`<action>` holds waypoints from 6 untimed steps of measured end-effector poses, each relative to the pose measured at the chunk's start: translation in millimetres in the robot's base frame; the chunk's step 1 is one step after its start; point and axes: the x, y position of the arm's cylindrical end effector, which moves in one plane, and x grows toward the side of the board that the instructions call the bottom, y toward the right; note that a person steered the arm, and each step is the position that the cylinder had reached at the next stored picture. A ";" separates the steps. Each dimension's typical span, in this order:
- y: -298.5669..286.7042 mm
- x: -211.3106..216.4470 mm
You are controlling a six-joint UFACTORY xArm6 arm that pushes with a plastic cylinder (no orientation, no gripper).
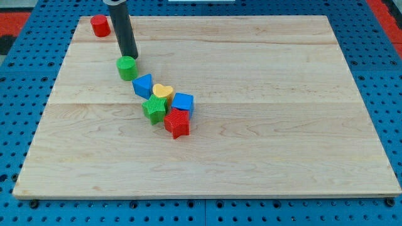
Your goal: Move your arm to the right of the yellow hexagon
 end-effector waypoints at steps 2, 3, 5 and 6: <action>7.3 22.3; -29.1 64.1; -35.8 -20.6; 68.6 -67.6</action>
